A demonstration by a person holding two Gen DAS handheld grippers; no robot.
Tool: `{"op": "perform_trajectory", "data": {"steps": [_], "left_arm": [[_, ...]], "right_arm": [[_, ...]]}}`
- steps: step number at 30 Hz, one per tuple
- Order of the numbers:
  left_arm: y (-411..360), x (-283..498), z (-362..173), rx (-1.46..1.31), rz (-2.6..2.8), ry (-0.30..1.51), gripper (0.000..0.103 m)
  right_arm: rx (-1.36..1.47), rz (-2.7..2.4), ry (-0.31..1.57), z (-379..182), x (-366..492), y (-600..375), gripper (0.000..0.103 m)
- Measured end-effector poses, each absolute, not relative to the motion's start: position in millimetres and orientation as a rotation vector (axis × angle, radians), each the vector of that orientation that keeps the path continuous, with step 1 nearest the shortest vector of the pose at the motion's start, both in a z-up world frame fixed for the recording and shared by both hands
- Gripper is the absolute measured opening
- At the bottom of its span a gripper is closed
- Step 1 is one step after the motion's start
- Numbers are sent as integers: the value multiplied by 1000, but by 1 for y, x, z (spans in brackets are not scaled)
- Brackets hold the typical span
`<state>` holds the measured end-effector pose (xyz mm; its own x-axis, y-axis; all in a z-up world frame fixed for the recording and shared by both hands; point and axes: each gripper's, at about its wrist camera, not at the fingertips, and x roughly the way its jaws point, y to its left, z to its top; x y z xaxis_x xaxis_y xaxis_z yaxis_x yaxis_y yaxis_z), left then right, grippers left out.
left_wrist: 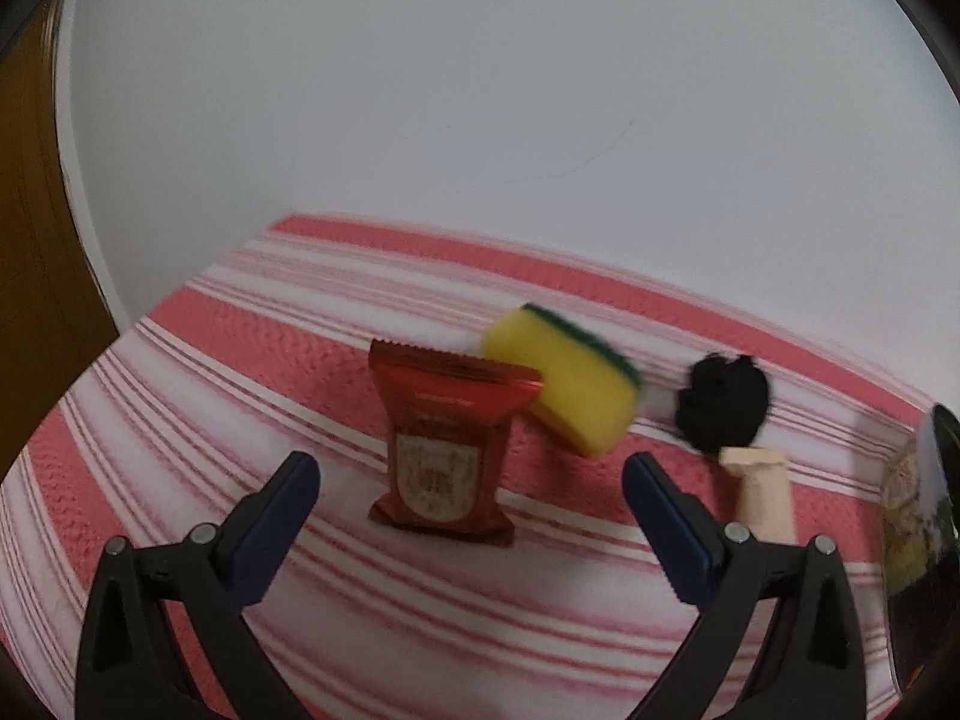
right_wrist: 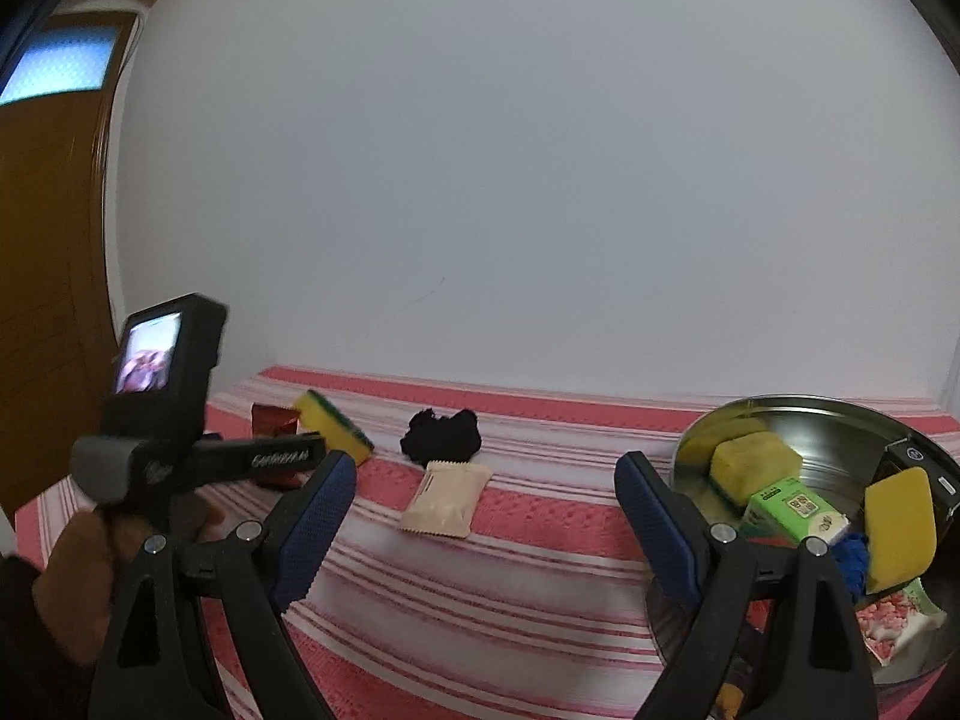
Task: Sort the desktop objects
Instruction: 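Move the left tool to the red snack packet while the right tool heads to the last sponge, then grip the red snack packet with the left tool while the right tool approaches the green-backed sponge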
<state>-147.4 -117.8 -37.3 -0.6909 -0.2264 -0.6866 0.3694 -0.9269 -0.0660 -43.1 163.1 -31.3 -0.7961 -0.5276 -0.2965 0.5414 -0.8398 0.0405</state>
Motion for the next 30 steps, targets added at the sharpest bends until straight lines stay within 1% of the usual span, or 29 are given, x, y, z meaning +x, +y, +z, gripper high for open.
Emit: {"op": "perform_trajectory", "data": {"steps": [2, 4, 5, 7, 9, 10, 11, 12, 13, 14, 18, 20, 22, 26, 28, 30], "left_arm": [[-123, -159, -43, 1077, -2588, 294, 100], [-128, -168, -49, 1126, -2557, 296, 91], [-131, -172, -53, 1151, -2552, 311, 88], [-138, -177, -59, 1193, -2554, 374, 77], [-143, -176, -59, 1184, -2567, 421, 75], [-146, -176, -59, 1177, -2575, 439, 67], [-147, -176, -61, 1181, -2576, 454, 64], [-148, -175, -61, 1171, -2578, 462, 52], [-150, -174, -61, 1170, -2584, 470, 43], [-151, -174, -61, 1168, -2585, 474, 42], [-161, -169, -63, 1148, -2605, 539, 41], [-162, -166, -62, 1131, -2599, 535, 41], [-161, -159, -54, 1065, -2586, 462, 41], [-158, -144, -36, 878, -2497, 210, 41], [-166, -140, -32, 812, -2448, 137, 41], [-175, -131, -26, 765, -2402, 123, 41]], "right_arm": [[410, -2522, 58, -30, -44, 163, 90], [431, -2506, 58, -31, -46, 162, 90], [444, -2501, 65, -32, -48, 159, 90], [471, -2491, 70, -34, -52, 156, 90], [495, -2477, 64, -36, -56, 153, 90], [509, -2468, 62, -37, -59, 151, 90], [524, -2460, 63, -38, -61, 149, 90], [535, -2455, 65, -39, -63, 147, 90], [545, -2450, 66, -39, -63, 145, 90], [553, -2442, 68, -40, -64, 142, 90], [568, -2422, 85, -41, -67, 132, 90], [570, -2415, 92, -41, -68, 127, 90], [575, -2414, 90, -42, -71, 124, 90], [586, -2380, 110, -43, -76, 109, 90], [587, -2360, 144, -42, -78, 98, 90], [592, -2329, 155, -41, -81, 87, 90]]}}
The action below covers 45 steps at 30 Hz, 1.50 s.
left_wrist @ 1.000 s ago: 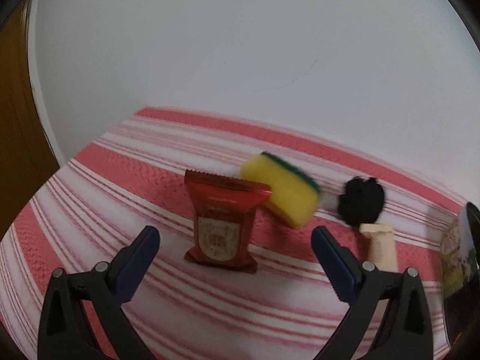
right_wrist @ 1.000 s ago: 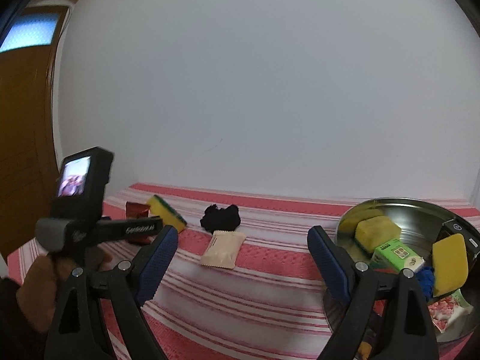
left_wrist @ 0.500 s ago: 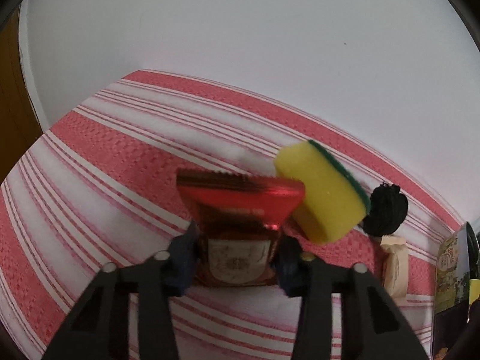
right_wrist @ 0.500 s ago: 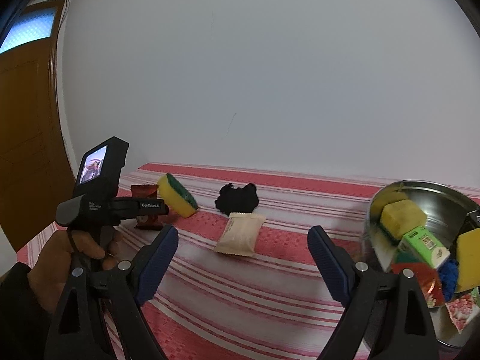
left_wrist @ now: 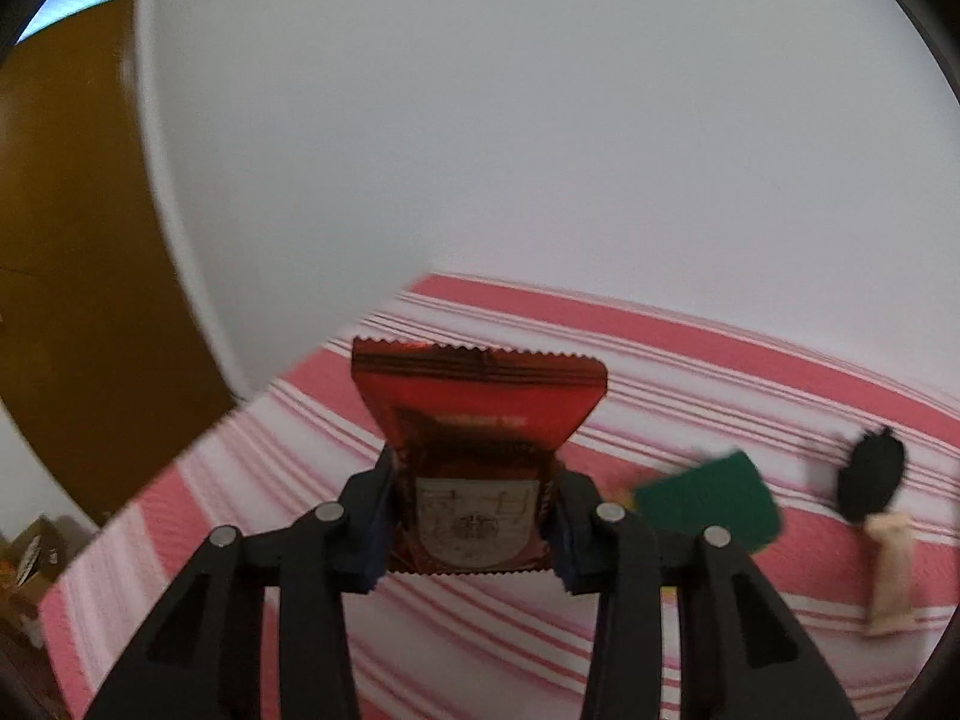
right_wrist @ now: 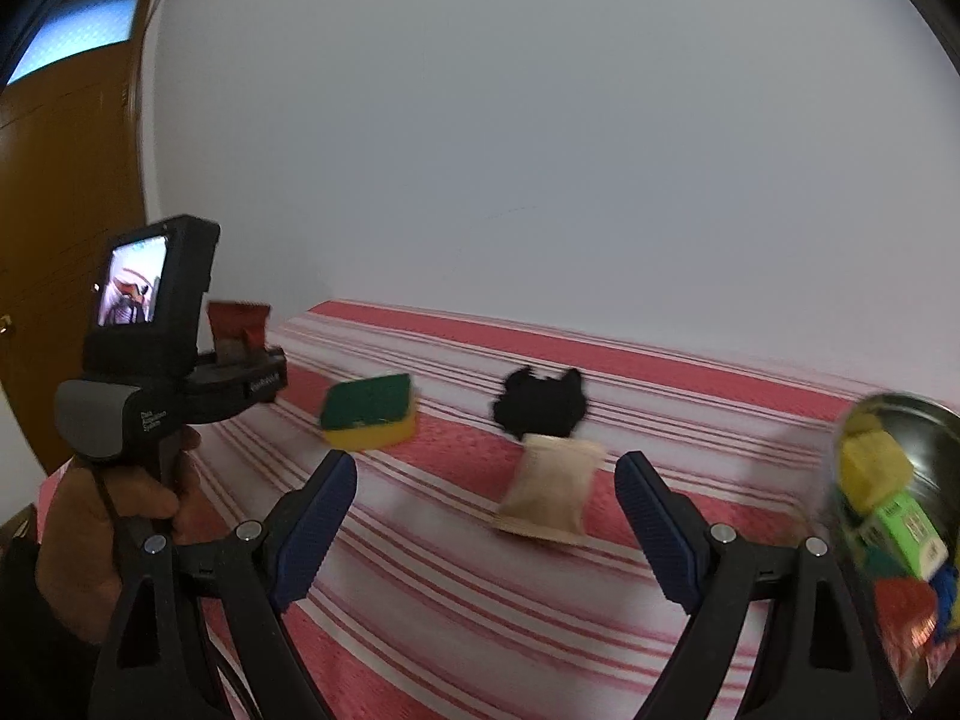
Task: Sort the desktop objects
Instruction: 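Grip the red snack packet with the left tool while the right tool approaches the green-backed sponge, then carry the red packet with the left tool while the right tool carries the sponge to the basin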
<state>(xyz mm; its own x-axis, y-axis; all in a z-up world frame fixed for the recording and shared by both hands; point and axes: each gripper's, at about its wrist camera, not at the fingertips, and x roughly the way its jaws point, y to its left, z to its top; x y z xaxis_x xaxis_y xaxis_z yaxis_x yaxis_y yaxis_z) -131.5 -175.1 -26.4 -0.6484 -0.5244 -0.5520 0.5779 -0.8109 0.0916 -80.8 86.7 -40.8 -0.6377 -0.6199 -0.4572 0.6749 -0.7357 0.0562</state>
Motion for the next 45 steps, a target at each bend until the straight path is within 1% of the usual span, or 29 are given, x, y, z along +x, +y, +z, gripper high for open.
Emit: {"op": "perform_trajectory", "data": {"steps": [6, 9, 14, 16, 19, 22, 23, 24, 25, 30, 33, 36, 38, 42, 45], "left_arm": [[-206, -113, -15, 657, -2307, 199, 41], [-215, -108, -14, 639, -2293, 237, 41], [-220, -109, -16, 650, -2284, 269, 41], [-224, -110, -19, 663, -2274, 283, 41], [-231, -113, -25, 692, -2260, 314, 41], [-238, -117, -29, 703, -2250, 323, 41], [-240, -121, -30, 704, -2249, 320, 41], [-240, -123, -31, 709, -2250, 312, 41], [-237, -124, -30, 713, -2252, 310, 41], [-218, -109, -29, 724, -2272, 323, 41], [-211, -100, -24, 728, -2288, 344, 41], [-206, -101, -24, 729, -2301, 329, 41], [-201, -103, -26, 741, -2321, 321, 41], [-187, -107, -30, 780, -2375, 312, 41], [-171, -109, -32, 794, -2426, 294, 41]], "right_arm": [[672, -2217, 169, -41, -99, 35, 90], [747, -2157, 210, -50, -113, 0, 90], [858, -2109, 283, -67, -136, -52, 90], [919, -2088, 338, -74, -144, -73, 90], [929, -2132, 423, -84, -151, -88, 90], [1008, -2112, 407, -93, -164, -93, 90], [1031, -2108, 396, -96, -168, -92, 88], [1043, -2110, 381, -97, -170, -90, 81], [1037, -2120, 359, -96, -171, -86, 72], [1014, -2125, 258, -88, -171, -68, 71], [911, -2171, 190, -75, -160, -48, 71], [746, -2242, 233, -58, -137, -19, 71], [652, -2288, 231, -48, -124, 3, 71], [555, -2357, 249, -40, -106, 42, 71], [514, -2400, 227, -38, -98, 63, 71]]}}
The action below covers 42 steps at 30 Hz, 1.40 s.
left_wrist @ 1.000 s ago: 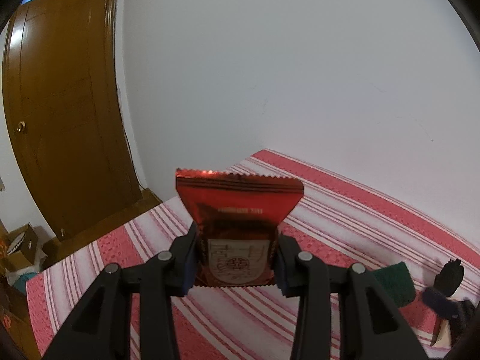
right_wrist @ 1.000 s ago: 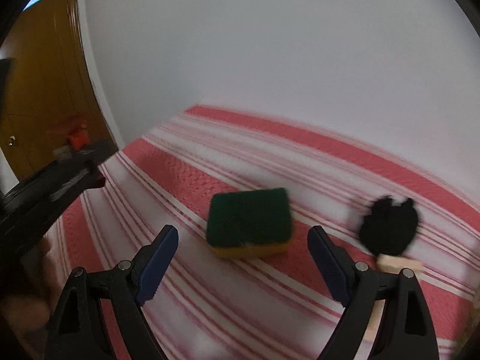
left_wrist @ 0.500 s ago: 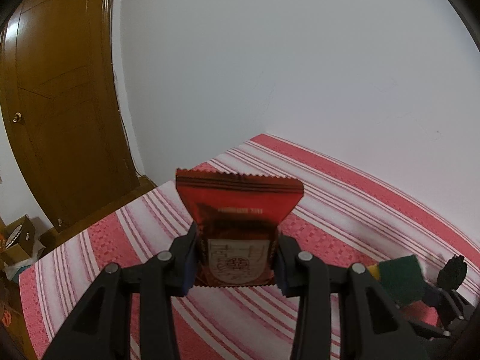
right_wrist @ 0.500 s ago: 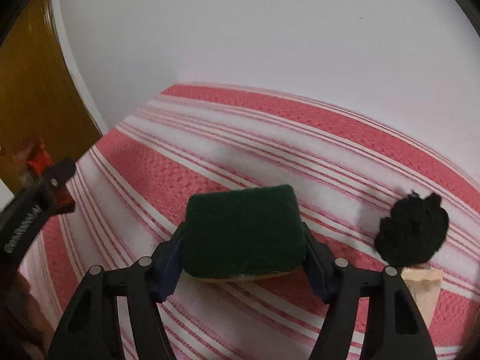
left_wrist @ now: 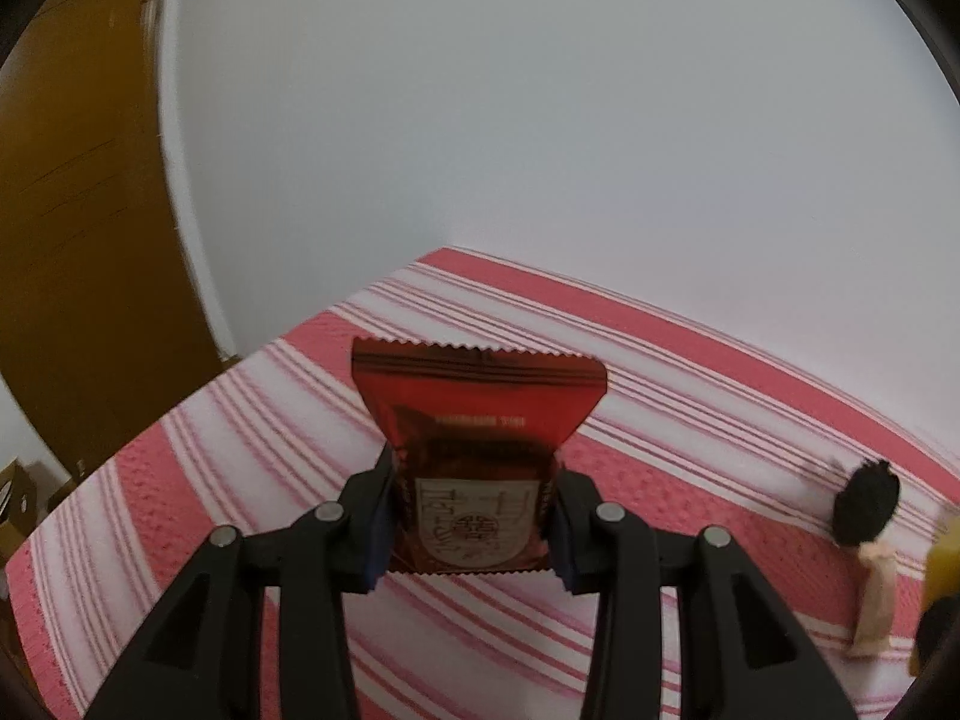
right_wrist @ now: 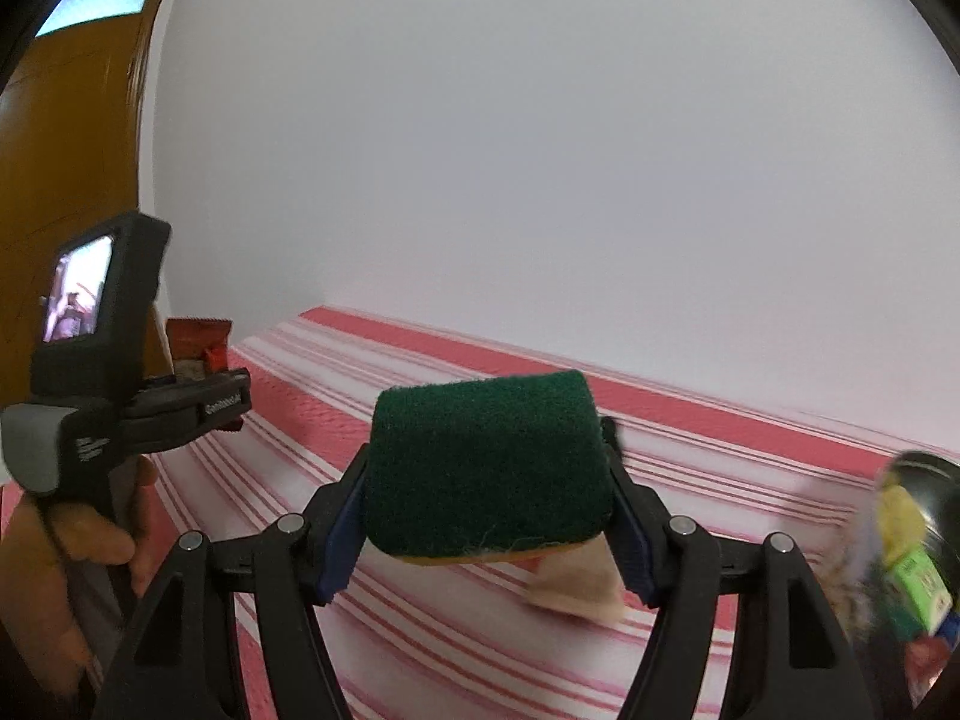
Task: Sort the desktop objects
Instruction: 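Carry the red packet with the left tool while the right tool carries the sponge to the basin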
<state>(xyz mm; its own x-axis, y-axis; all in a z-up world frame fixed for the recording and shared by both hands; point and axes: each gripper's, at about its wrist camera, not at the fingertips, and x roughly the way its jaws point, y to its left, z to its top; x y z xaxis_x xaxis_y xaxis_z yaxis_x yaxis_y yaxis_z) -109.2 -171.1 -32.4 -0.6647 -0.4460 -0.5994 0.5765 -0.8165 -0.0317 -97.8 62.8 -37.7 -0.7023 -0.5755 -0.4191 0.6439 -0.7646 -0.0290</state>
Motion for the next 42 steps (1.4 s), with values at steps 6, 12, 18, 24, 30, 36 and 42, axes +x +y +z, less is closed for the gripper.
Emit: {"op": "perform_trajectory", "data": {"steps": [6, 12, 18, 24, 30, 36, 42], "left_arm": [[-149, -116, -24, 767, -2519, 240, 41], [-133, -111, -16, 719, -2554, 137, 41], [-117, -106, -14, 710, -2585, 94, 41], [-114, -97, -13, 701, -2591, 106, 41], [-115, -93, -14, 733, -2614, 147, 41], [-99, -82, -12, 728, -2633, 117, 41], [-81, -75, -14, 751, -2673, 142, 41]], "right_arm": [[494, -2443, 187, -34, -91, 85, 71], [424, -2472, 182, -31, -69, 95, 71], [422, -2470, 166, -26, -61, 109, 71], [421, -2472, 147, -23, -53, 119, 71], [426, -2467, 149, -20, -45, 125, 71], [462, -2482, 145, -19, -44, 135, 71], [460, -2506, 153, -14, -35, 157, 71]]}}
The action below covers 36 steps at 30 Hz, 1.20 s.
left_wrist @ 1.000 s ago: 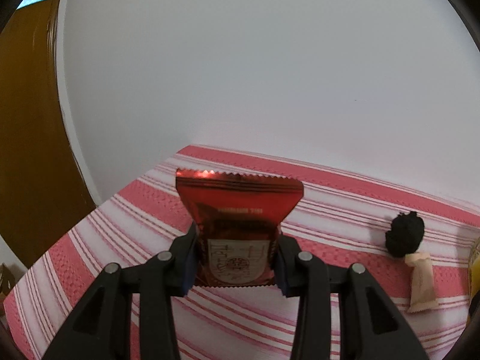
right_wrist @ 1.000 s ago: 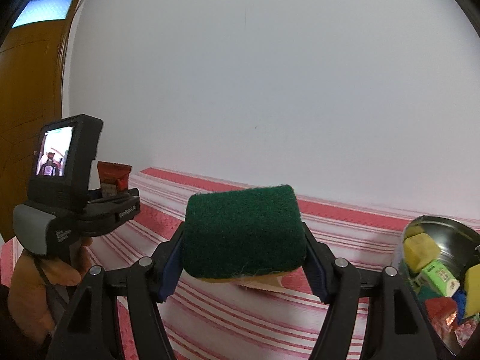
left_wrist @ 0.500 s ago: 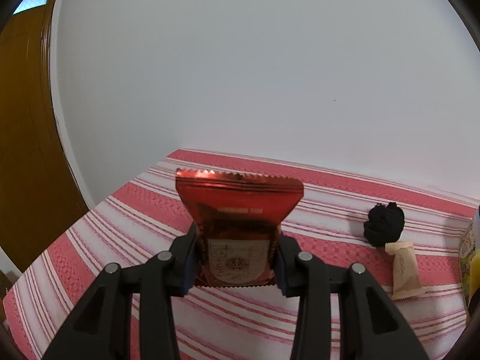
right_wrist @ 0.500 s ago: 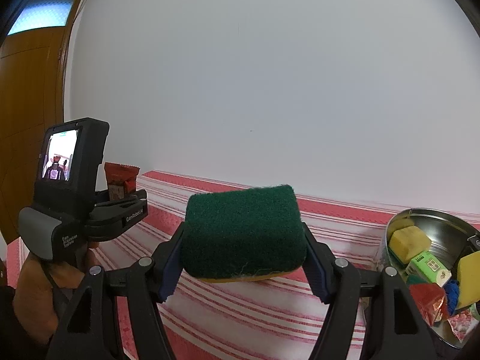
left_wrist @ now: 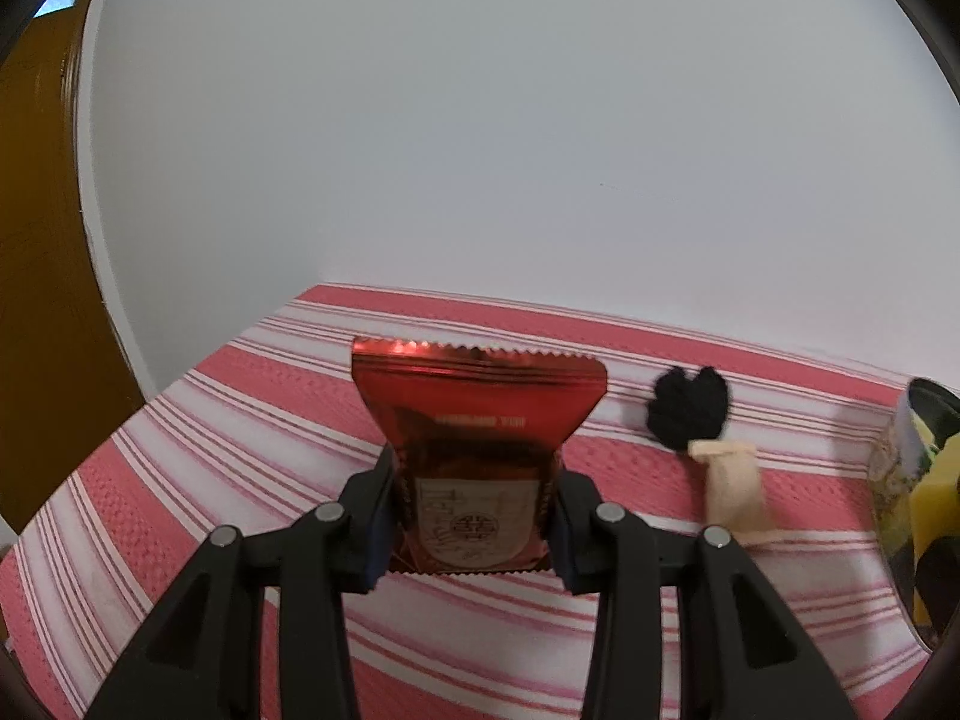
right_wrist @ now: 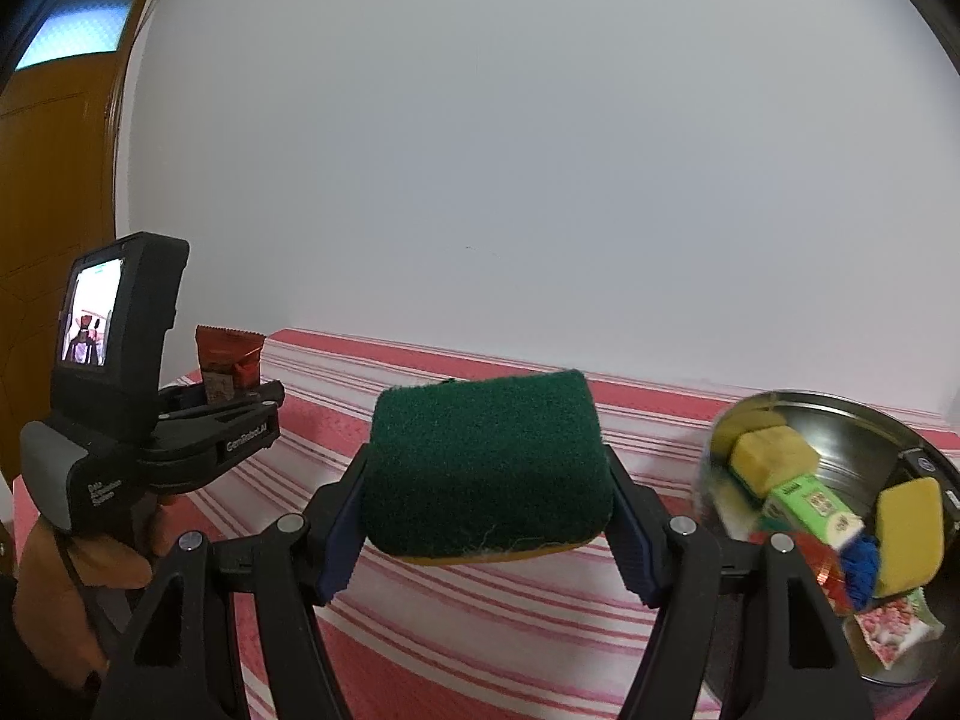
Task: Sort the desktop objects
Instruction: 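Carry the red packet with the left tool while the right tool carries the sponge to the basin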
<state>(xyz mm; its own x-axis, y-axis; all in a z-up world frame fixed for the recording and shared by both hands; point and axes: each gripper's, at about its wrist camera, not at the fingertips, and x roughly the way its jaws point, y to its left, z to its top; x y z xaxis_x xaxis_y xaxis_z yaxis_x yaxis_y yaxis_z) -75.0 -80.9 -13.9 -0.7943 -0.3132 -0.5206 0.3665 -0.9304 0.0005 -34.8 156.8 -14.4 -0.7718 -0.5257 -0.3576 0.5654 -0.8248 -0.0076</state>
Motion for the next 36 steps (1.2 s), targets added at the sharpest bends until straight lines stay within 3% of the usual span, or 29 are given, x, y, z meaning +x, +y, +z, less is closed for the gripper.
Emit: {"op": "perform_trajectory", "data": {"steps": [36], "left_arm": [[148, -56, 13, 895, -3173, -42, 41]], "right_arm": [[422, -2924, -16, 30, -34, 355, 71]]}}
